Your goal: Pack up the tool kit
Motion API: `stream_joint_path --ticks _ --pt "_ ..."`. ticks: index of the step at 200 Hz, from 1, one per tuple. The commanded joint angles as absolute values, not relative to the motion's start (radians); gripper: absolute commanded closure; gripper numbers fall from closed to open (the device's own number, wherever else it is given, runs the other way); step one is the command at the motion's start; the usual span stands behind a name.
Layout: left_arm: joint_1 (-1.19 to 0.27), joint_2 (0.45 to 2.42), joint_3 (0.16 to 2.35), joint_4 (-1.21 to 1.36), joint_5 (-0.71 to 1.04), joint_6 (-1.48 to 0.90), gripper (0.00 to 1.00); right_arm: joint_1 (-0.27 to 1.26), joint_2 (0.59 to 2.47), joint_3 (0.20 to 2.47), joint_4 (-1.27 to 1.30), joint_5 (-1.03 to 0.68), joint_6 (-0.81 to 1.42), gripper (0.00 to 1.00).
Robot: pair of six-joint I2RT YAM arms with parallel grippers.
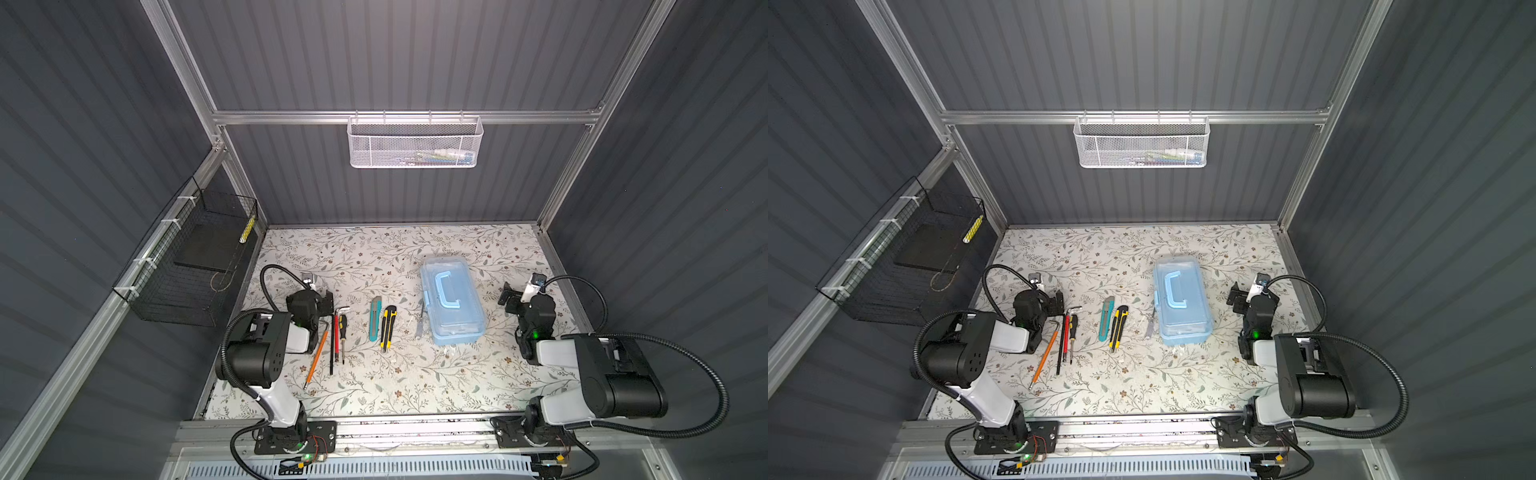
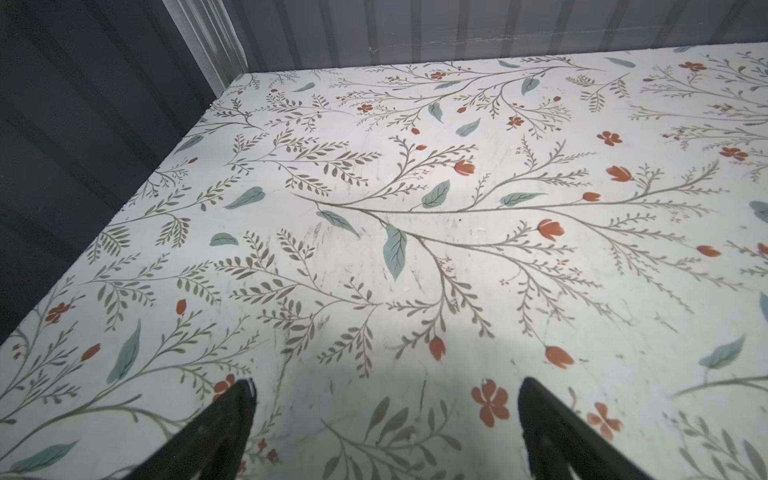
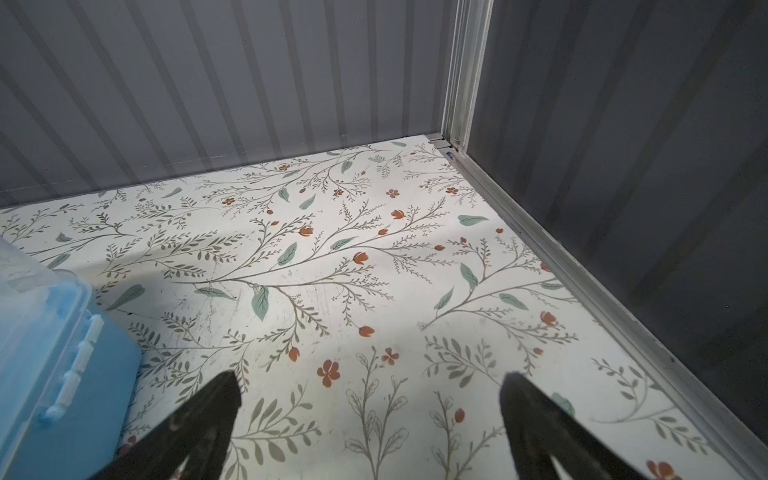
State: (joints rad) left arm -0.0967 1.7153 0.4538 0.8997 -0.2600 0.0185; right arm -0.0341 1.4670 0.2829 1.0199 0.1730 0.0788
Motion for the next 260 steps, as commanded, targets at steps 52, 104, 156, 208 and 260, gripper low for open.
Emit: stream_joint_path --ticks 52,104,156,208,260 --pt "-0.094 1.717 0.469 0.916 -0.249 0.018 0.01 -0.035 1.46 0.304 1.02 0.188 0.086 0.01" --pt "-0.094 1.717 0.469 0.916 -0.249 0.018 0.0 -0.035 1.459 0.303 1.02 0.187 0.086 0.01" --pt "-0.094 1.717 0.469 0.916 -0.249 0.018 0.01 -0.035 1.46 0.304 1.02 0.188 0.087 0.01" --pt "-0.094 1.717 0.469 0.916 -0.249 0.018 0.01 -0.035 1.46 0.303 1.02 0.185 0.087 0.01" --pt "-0.093 1.717 0.469 0.914 -0.247 0.018 0.01 -0.027 1.39 0.307 0.961 0.197 0.078 0.01"
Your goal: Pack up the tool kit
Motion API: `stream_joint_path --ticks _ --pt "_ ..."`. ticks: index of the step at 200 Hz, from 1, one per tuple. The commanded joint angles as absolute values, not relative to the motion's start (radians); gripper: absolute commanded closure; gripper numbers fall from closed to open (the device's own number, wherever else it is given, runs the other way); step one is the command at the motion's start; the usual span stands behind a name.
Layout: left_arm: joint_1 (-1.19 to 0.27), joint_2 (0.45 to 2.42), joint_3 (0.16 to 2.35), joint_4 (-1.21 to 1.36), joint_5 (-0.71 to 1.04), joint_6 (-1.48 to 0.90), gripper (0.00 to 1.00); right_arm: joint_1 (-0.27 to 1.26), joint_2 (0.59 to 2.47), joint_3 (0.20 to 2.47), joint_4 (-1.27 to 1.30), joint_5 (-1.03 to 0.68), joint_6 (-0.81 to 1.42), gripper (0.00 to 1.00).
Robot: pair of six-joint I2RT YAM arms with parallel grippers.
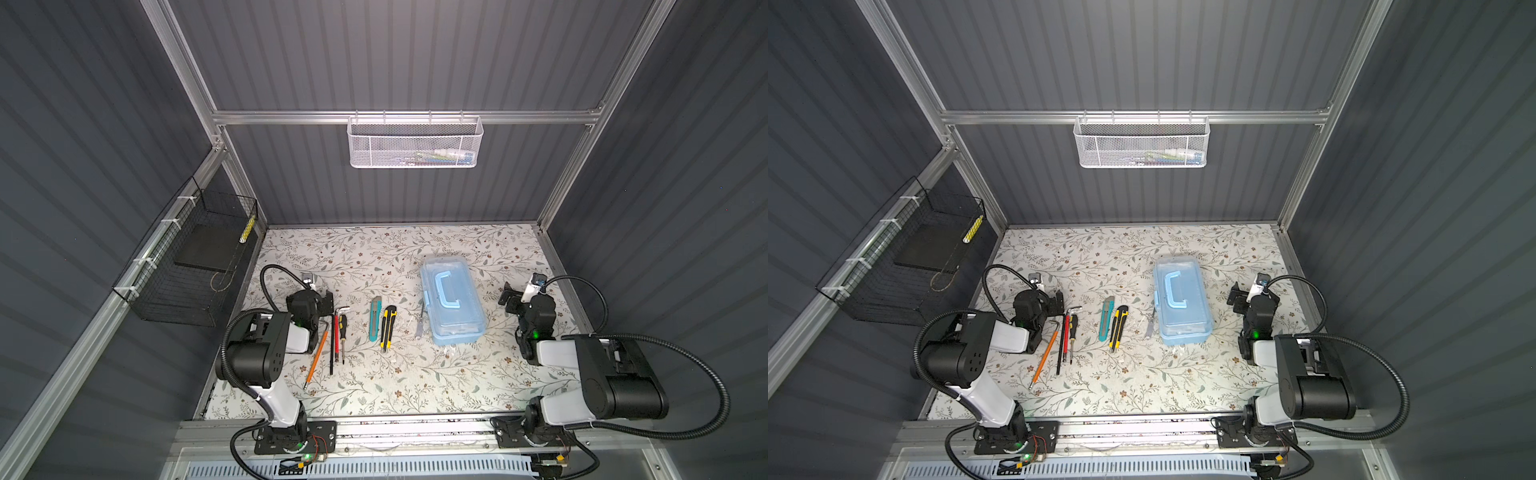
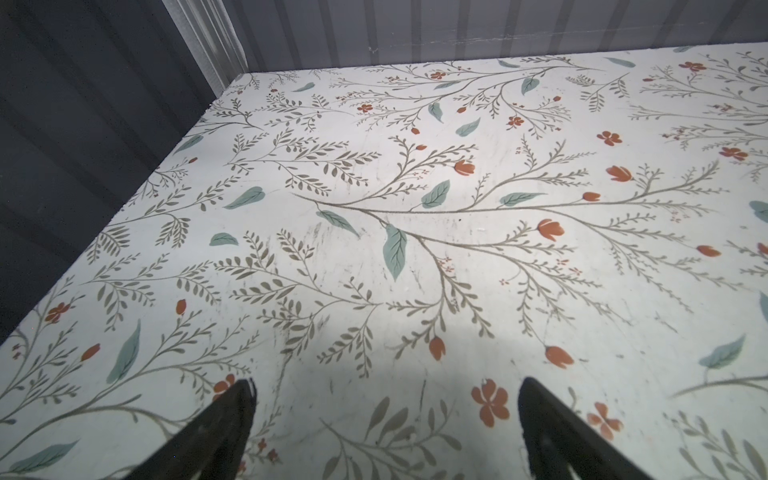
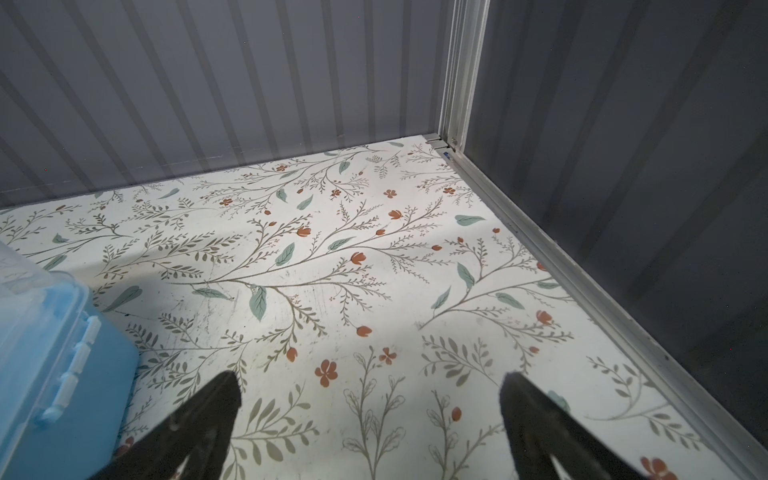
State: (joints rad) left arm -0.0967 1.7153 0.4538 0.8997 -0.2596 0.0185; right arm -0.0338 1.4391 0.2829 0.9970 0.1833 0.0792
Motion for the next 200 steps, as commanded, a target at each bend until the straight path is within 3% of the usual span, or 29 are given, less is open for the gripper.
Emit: stream_joint_path --ticks 1,23,51,71,95,154,176,200 --pt "-0.093 1.717 0.47 0.914 -0.247 0.019 0.01 -0.026 1.388 0.308 0.956 0.196 0.077 0.01" --pt "-0.096 1.704 0.466 0.928 -0.284 0.022 0.01 0.027 1.293 0.37 0.776 0.23 0.019 0.01" --pt "-0.098 1.534 0.689 0.389 -0.309 -0.045 0.01 0.099 1.133 0.552 0.367 0.155 0.036 0.01" --pt "-0.114 1.446 0.86 0.084 -0.021 -0.057 0.01 0.169 1.06 0.668 0.149 0.049 0.07 0.01" --pt "-0.282 1.37 0.864 0.041 -0.057 -0.06 0.01 0.273 1.044 0.775 -0.062 -0.009 0.113 0.01" --pt "-0.312 1.462 0.802 0.165 0.386 -0.346 0.01 0.396 1.261 1.033 -0.431 -0.27 0.294 0.05" --pt "-0.34 1.46 0.772 0.225 0.4 -0.383 0.01 0.427 1.329 1.09 -0.477 -0.296 0.329 0.06" --pt "-0.451 1.465 0.787 0.143 0.254 -0.309 0.01 0.457 1.393 1.138 -0.513 -0.308 0.344 0.06"
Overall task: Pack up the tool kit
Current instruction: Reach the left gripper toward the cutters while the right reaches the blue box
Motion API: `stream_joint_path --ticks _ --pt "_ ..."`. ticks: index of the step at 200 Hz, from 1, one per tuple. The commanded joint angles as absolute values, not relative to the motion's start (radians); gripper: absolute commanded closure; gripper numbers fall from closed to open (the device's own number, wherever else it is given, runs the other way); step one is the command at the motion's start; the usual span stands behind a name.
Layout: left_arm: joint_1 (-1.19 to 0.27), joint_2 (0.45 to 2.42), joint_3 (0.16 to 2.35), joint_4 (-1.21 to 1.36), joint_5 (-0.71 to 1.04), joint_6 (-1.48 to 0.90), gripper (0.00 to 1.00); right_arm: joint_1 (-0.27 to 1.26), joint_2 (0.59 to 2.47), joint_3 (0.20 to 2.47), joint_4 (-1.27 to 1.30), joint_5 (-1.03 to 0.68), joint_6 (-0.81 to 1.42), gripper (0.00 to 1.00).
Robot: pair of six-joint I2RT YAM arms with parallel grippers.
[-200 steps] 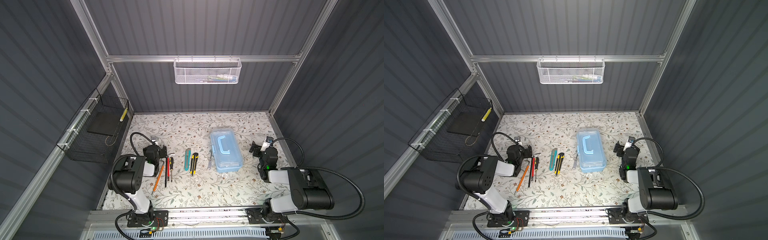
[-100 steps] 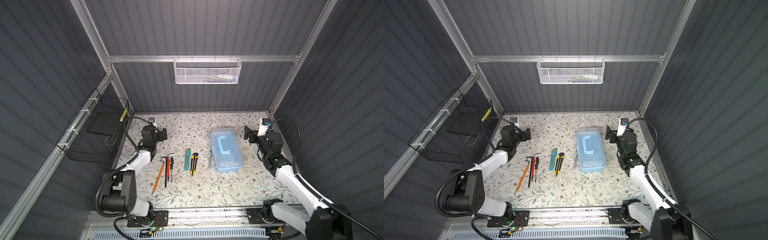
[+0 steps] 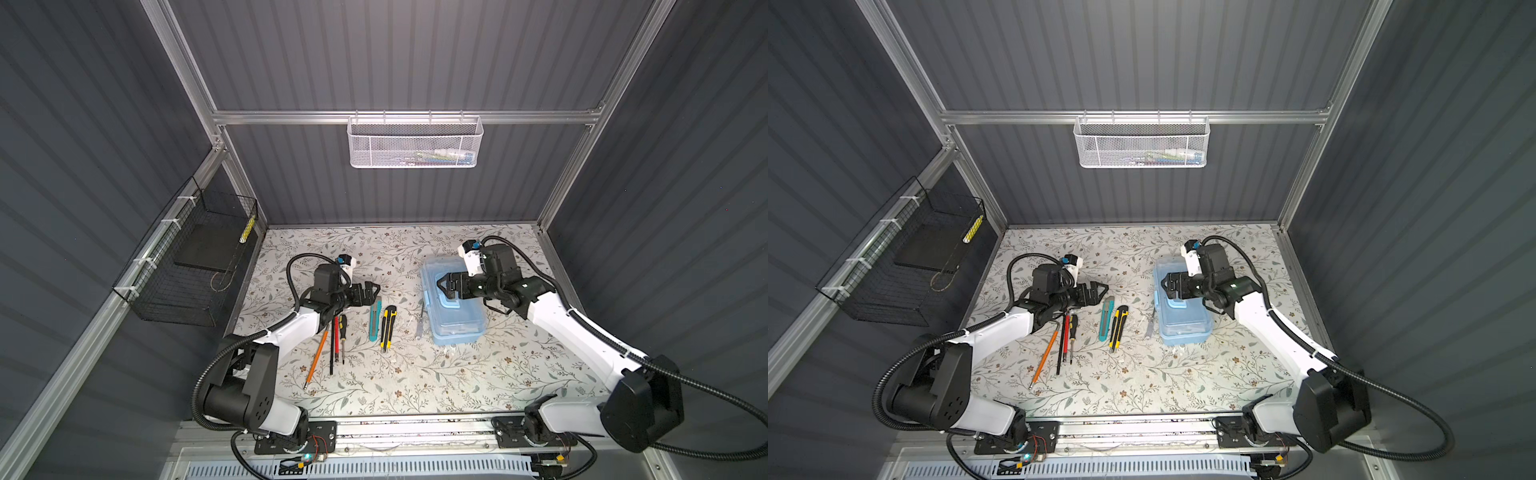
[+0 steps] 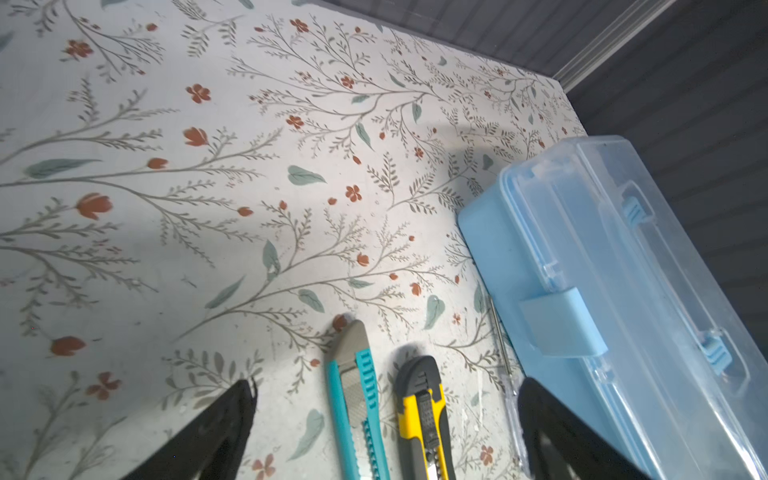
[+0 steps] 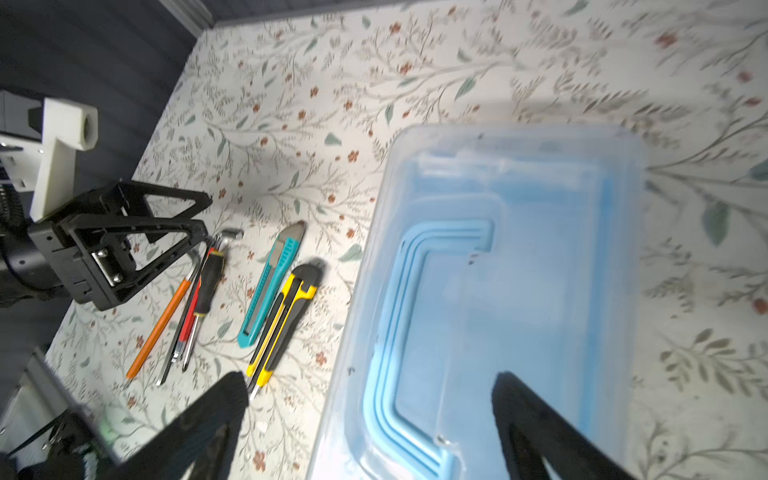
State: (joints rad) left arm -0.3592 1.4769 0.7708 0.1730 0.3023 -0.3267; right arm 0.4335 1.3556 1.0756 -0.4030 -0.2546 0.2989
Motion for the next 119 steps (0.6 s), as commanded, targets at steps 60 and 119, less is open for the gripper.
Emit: stream_joint_path --ticks 60,119 --pt "-0.637 1.584 0.8 0.178 0.133 -0.31 0.01 0.506 1.533 1.208 -0.548 -0.261 0.364 0.07" --pt "-0.7 1.669 0.812 0.229 0.117 -0.367 0.01 0.525 1.596 1.23 -0.522 -0.295 0.393 0.07"
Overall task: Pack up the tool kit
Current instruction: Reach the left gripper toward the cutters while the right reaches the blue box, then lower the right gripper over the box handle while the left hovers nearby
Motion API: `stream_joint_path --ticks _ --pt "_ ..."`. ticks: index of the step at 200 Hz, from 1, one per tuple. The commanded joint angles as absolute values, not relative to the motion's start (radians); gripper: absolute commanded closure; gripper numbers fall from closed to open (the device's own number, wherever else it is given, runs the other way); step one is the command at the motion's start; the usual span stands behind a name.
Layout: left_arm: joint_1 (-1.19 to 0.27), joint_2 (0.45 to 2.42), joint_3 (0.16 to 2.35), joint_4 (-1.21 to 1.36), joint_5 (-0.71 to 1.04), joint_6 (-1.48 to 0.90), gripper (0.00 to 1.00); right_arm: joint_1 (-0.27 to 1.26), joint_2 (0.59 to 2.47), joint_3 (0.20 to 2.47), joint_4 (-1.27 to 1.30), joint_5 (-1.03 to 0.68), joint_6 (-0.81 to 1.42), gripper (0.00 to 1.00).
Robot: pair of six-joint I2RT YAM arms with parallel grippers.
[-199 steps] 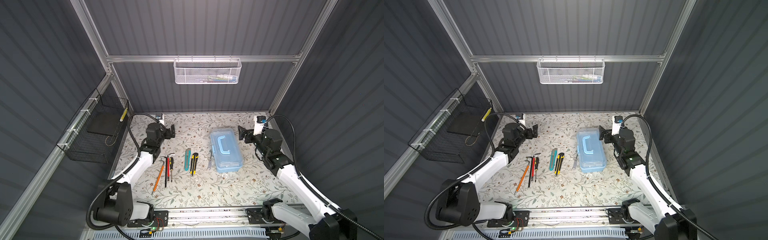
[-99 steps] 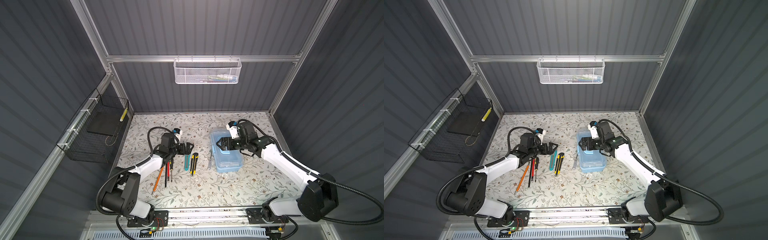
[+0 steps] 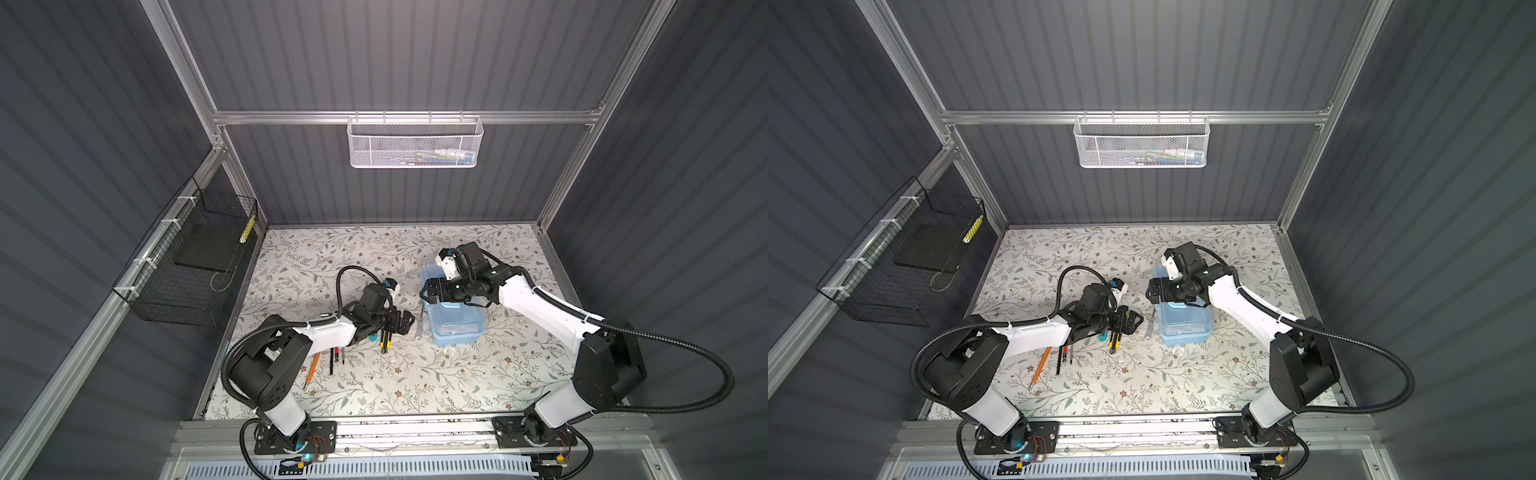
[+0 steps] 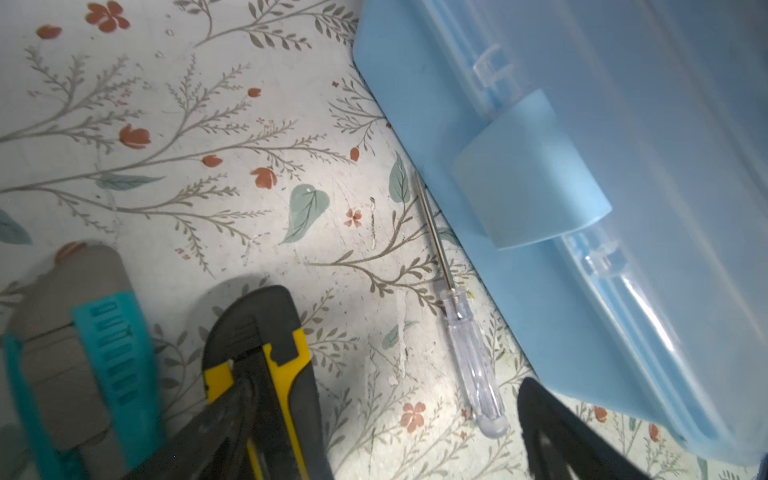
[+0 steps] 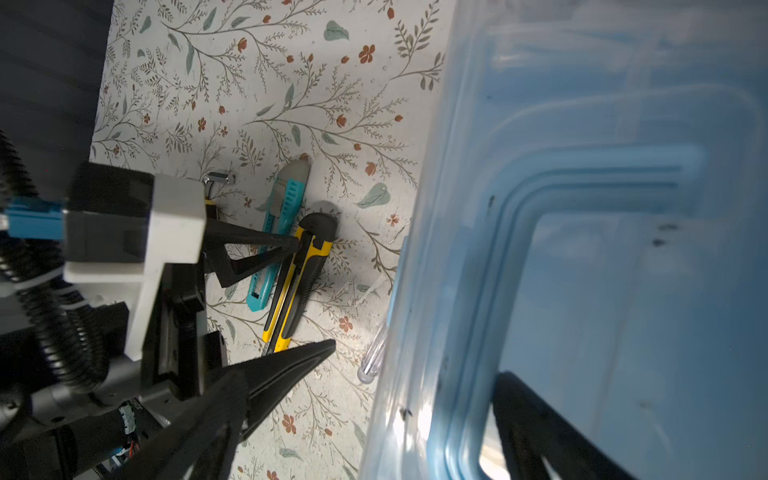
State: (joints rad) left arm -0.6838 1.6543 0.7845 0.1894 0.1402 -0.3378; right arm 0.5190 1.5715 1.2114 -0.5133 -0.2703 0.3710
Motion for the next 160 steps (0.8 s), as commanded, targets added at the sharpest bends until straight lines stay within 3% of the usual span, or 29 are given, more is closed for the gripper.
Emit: stream_joint_path --ticks 1,160 --pt "-0.701 1.67 0.812 0.23 0.117 -0.367 0.01 0.525 1.596 1.23 -0.521 -0.296 0.394 0.06" --pt "-0.707 1.709 0.888 0.175 0.1 -0.316 0.01 0.409 1.453 1.015 -0.098 -0.724 0.625 0.08"
